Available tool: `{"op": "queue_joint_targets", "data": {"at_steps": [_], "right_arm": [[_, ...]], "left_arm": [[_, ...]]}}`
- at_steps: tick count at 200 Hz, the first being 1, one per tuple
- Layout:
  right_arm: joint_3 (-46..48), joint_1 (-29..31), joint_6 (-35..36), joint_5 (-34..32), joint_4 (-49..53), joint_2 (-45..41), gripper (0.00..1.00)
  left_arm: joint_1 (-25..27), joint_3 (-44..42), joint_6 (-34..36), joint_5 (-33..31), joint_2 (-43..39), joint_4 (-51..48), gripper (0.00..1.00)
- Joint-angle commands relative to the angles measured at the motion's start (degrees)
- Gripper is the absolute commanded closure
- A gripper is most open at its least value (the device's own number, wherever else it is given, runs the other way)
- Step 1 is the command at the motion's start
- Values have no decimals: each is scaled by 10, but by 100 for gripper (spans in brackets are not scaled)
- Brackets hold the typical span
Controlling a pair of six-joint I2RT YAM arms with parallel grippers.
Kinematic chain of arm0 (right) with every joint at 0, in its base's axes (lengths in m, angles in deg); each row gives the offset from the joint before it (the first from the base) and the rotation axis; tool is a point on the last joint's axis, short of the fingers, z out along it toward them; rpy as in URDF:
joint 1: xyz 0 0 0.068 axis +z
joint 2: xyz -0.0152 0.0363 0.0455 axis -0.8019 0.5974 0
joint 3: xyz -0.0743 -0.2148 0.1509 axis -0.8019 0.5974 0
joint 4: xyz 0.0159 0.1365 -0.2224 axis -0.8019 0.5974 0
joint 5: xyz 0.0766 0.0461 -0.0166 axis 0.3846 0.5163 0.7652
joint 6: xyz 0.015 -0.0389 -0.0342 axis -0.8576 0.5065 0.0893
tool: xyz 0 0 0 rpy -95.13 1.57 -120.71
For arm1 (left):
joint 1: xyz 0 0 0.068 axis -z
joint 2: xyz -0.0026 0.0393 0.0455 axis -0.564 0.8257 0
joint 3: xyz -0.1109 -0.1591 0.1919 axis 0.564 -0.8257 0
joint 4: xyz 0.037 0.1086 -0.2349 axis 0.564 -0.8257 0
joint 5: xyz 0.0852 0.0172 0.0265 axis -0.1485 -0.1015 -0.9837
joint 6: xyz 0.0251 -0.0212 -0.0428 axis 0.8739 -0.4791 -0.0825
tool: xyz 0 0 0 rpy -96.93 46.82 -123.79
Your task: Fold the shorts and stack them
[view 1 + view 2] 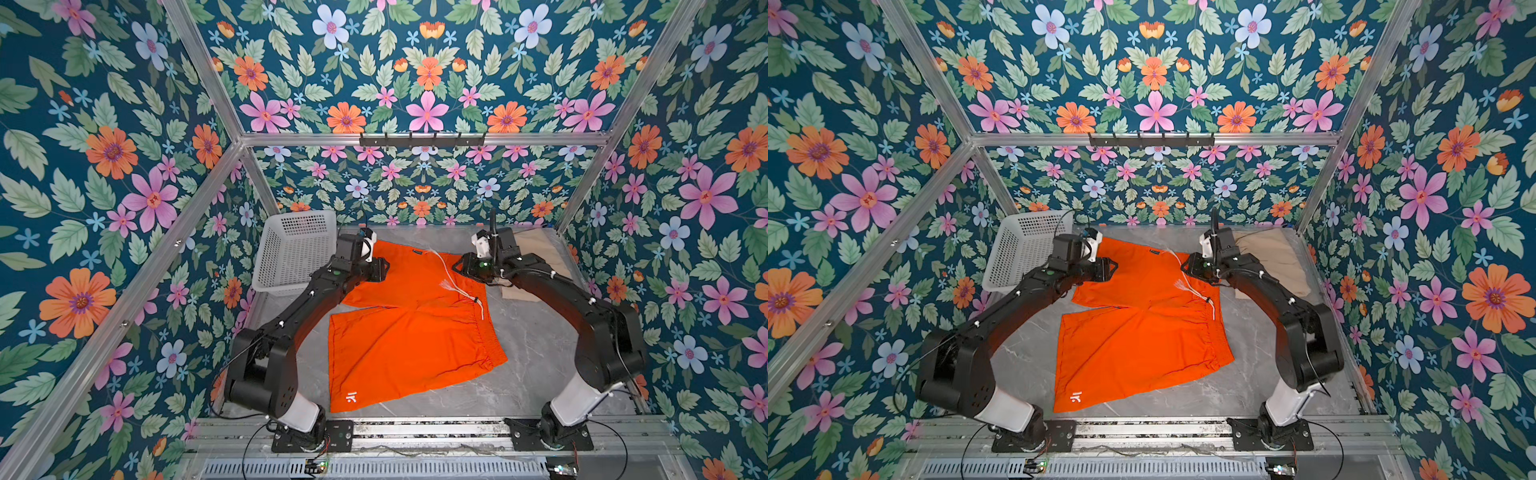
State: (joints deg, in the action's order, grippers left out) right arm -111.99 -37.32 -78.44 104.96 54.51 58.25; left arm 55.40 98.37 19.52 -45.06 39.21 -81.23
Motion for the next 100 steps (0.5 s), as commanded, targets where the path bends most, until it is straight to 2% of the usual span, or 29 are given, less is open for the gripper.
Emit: {"op": "queue_joint_targets", "data": {"at_steps": [1,43,79,100], "right_arm": [[70,-34,-2,50,16,-68,52],[257,-141,-37,109,20,-210,51],[370,-259,-54,155,51,-268,47],[388,-269,-39,136,92,-284,44]], "left_arm": [[13,-58,-45,26,-36,42,47],[42,-178,-110,17,-83,86,48],[50,-244,-137,-11,-83,103,48],[50,-258,-144,-17,-82,112,48]]}}
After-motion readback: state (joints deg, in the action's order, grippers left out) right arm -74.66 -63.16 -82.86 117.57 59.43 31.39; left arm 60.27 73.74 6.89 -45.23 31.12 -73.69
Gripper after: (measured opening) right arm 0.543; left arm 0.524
